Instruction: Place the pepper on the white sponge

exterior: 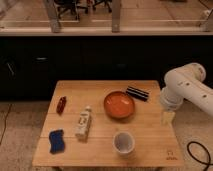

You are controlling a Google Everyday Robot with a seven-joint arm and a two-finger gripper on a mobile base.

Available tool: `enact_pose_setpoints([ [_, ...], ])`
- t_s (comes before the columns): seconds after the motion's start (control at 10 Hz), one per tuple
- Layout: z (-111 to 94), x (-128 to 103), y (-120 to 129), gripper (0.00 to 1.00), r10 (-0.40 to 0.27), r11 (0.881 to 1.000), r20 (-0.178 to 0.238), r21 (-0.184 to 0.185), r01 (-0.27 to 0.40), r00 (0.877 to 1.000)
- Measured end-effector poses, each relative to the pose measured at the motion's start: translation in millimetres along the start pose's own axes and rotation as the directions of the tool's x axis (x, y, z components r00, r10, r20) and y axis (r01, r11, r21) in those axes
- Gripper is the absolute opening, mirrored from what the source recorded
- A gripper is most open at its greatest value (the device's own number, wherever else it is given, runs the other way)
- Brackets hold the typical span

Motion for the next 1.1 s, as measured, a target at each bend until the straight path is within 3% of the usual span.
enact_pose_setpoints([
  [1.1,0.0,0.0,0.0,0.80,0.000,1.000,0.000,0.000,0.000,1.000],
])
